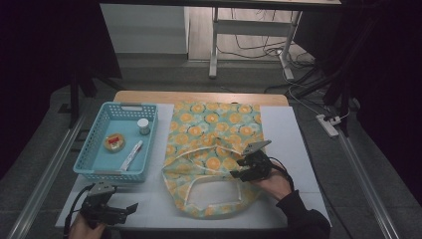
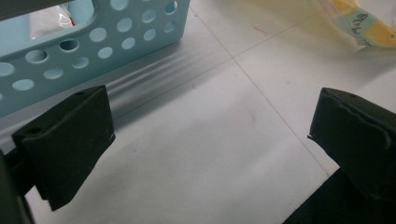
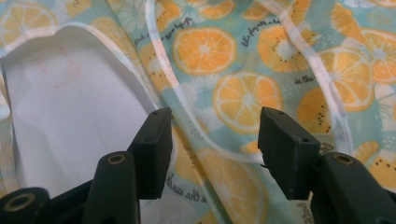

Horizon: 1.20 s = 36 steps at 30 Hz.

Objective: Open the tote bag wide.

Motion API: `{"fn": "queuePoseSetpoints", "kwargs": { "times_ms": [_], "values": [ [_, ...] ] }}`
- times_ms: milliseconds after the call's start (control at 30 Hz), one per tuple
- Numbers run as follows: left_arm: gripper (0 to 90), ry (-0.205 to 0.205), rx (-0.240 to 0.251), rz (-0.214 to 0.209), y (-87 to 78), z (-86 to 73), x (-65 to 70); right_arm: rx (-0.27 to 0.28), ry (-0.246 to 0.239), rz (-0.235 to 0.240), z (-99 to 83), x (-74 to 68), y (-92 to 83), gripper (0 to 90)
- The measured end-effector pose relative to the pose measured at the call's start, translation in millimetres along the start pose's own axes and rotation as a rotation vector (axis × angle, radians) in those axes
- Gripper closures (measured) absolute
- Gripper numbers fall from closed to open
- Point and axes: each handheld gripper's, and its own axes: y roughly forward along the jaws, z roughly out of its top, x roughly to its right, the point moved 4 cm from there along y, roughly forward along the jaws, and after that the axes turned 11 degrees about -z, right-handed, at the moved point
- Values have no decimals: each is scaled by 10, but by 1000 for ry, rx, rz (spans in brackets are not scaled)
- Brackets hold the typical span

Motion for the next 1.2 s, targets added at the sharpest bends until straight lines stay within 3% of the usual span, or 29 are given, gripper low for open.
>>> {"fn": "queuePoseSetpoints", "kwargs": {
  "times_ms": [67,133,233,367,467,567,767,1033,1100,1200],
  "values": [
    [0,1,1,1,0,0,2,-4,-12,-25,-11,10,1,447],
    [0,0,2,0,0,-1,0,9,10,-32,-3,60,-27,444],
    [0,-2,-1,0,2,0,-1,29,49,-29,6,139,-96,442],
    [0,1,-2,1,1,0,2,27,50,-20,-5,118,-108,423],
    [0,-1,-2,1,3,1,-1,75,112,73,80,61,-200,411],
    [0,0,-2,1,2,0,-1,91,70,57,139,-11,-253,406],
    [0,1,-3,1,3,1,0,-8,7,-16,-31,40,-60,417],
    [0,1,-3,0,3,0,0,-66,-105,-37,-138,-43,171,404],
    [0,2,-4,1,4,0,0,-49,-109,-16,-133,-74,193,463],
    [0,0,-6,2,6,0,1,-34,-108,-1,-117,-77,202,683]
  ]
}}
